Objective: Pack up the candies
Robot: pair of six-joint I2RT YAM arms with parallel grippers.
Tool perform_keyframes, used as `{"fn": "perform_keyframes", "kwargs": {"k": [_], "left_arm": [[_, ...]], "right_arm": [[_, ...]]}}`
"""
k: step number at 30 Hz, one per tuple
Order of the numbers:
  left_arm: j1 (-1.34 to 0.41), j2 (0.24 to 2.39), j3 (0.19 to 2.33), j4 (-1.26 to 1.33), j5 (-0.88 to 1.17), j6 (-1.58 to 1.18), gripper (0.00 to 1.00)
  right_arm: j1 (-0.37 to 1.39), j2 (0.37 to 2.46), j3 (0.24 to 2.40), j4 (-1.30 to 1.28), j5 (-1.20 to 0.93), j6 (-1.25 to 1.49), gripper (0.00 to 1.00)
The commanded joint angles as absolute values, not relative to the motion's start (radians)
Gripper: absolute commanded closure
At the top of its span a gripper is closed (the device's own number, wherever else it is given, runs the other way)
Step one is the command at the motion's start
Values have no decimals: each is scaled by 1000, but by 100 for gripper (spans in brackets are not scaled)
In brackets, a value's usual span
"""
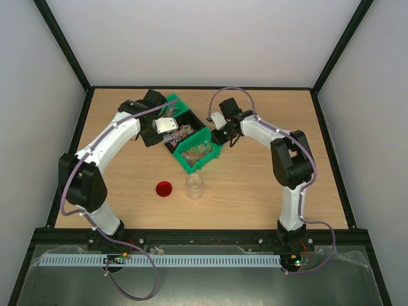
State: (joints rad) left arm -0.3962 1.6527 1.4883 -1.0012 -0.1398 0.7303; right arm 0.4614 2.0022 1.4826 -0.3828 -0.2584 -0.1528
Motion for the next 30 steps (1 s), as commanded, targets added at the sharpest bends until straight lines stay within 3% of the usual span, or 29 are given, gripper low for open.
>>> {"fn": "perform_keyframes", "kwargs": {"k": [1, 12, 22, 30], "left_arm": [[-395, 1711, 1574, -1068, -194, 805, 98], [-396, 1915, 1824, -1296, -235, 879, 98], [-431, 1957, 1801, -1297, -314, 880, 98], [-431, 2046, 1806, -1292, -193, 830, 98]], "right_arm": [[484, 1981, 1493, -376, -256, -186, 89], [512, 1973, 1486, -364, -239, -193, 92], [530, 1963, 1484, -351, -245, -185, 93], [535, 1963, 1478, -347, -250, -186, 94]]}}
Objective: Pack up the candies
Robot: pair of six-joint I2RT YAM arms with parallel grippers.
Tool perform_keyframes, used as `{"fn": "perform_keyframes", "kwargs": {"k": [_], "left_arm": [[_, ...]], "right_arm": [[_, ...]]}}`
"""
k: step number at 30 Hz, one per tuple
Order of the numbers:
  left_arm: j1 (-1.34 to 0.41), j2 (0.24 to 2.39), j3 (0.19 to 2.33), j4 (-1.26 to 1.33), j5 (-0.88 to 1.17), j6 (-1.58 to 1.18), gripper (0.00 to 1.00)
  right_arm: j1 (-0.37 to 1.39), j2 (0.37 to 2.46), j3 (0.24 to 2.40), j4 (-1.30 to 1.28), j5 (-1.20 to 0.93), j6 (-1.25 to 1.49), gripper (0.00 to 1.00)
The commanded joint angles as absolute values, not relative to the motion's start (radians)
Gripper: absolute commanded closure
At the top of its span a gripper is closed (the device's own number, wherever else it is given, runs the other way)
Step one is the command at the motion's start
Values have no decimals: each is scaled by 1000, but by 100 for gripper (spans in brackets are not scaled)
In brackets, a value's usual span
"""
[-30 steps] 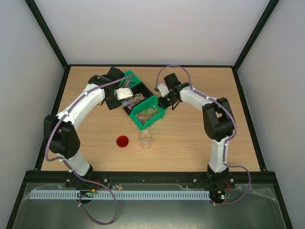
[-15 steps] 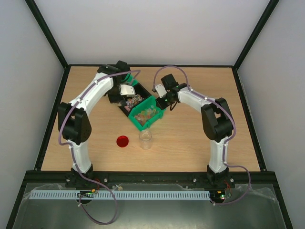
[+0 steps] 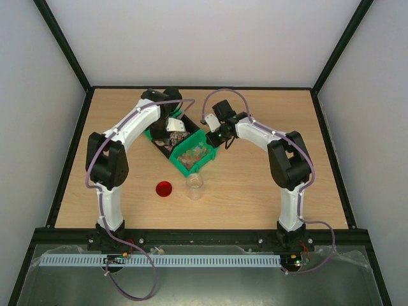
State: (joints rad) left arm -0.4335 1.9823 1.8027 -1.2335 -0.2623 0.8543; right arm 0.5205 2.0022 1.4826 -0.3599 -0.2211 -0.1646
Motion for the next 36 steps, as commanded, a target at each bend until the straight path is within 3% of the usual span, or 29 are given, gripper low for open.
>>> {"fn": "perform_keyframes", "kwargs": {"k": [1, 6, 17, 36], "left_arm": [[-430, 2055, 1808, -1287, -167, 824, 98], [-425, 2051, 1763, -1203, -24, 802, 98], [-359, 1915, 1411, -751, 154, 710, 98], [-215, 1752, 1040, -146, 495, 517, 98]], "right_arm": [[535, 1962, 1477, -345, -250, -188, 94], [536, 1958, 1464, -334, -254, -198, 96], [536, 1956, 1445, -318, -249, -211, 99], [537, 1977, 1440, -312, -199, -200, 99]]}}
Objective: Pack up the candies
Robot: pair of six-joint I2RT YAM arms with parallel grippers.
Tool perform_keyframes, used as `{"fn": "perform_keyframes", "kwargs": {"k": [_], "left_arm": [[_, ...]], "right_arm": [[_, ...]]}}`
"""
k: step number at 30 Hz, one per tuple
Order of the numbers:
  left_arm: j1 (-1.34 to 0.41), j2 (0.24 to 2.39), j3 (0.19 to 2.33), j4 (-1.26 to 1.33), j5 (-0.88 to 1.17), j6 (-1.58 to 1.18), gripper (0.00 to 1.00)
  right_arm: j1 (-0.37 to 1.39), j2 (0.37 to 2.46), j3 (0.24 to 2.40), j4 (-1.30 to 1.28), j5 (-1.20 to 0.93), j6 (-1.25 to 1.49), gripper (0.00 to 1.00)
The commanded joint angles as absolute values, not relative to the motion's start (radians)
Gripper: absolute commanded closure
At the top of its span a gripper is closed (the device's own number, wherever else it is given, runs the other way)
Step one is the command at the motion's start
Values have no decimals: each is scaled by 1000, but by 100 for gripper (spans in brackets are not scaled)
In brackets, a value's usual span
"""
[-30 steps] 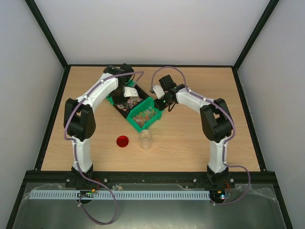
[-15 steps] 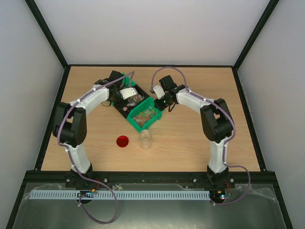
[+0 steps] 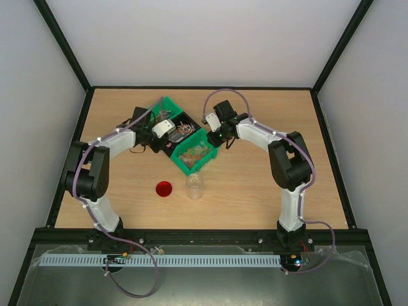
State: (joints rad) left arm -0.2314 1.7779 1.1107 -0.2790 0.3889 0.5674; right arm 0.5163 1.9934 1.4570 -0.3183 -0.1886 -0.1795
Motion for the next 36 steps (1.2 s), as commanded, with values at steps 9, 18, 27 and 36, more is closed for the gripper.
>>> {"fn": "perform_keyframes", "kwargs": {"k": [9, 18, 27, 36], "left_arm": [[-172, 1690, 916, -19, 547, 516, 98], [-54, 1605, 787, 77, 648, 541, 98], [-18, 1555, 712, 192, 723, 540, 98], [54, 1512, 710, 177, 835, 549, 98]], "right_arm": [[537, 1982, 1442, -311, -125, -190, 99], [524, 1985, 1450, -308, -95, -187, 99], [524, 1987, 1453, -311, -86, -182, 98], [523, 1979, 1459, -313, -80, -173, 82]]}}
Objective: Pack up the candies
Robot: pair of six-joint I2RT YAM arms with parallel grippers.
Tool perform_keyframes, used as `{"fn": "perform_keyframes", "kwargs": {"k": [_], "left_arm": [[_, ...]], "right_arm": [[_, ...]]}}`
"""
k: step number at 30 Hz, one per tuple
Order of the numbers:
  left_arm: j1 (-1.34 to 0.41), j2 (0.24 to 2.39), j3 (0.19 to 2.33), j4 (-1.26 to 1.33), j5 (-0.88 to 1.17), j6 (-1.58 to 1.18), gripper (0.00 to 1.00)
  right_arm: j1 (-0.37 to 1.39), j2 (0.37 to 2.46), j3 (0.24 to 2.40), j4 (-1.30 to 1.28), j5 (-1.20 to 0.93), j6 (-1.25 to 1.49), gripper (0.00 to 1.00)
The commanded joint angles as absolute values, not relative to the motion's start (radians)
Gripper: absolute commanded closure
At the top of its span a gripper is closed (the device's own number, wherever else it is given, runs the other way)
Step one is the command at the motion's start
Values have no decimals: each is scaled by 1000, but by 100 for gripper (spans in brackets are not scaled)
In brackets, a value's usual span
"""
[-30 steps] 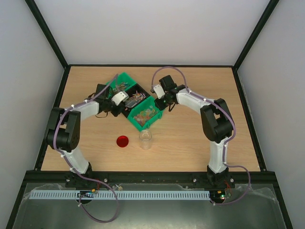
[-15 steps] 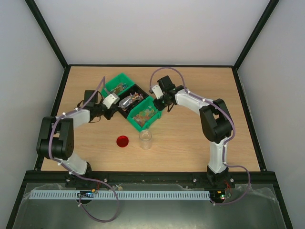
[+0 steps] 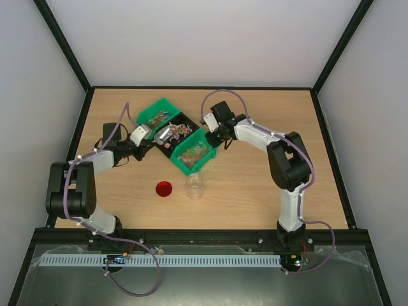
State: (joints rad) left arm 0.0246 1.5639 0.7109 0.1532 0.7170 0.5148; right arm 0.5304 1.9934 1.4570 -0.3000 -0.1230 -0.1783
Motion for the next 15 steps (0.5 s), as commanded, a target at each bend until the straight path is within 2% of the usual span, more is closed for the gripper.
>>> {"fn": "perform_keyframes", "kwargs": {"k": [1, 4, 9, 15], "left_arm": [[60, 1503, 717, 152, 850, 565, 98], [74, 1471, 758, 39, 892, 617, 98], [91, 1413, 848, -251, 921, 780, 98], [111, 1325, 907, -579, 938, 988, 98]], "right_arm": [[524, 1978, 1460, -314, -81, -172, 79], [524, 1974, 1466, -319, -83, -174, 71], [524, 1970, 1492, -339, -82, -169, 64], [525, 1942, 1510, -353, -110, -156, 46]]}}
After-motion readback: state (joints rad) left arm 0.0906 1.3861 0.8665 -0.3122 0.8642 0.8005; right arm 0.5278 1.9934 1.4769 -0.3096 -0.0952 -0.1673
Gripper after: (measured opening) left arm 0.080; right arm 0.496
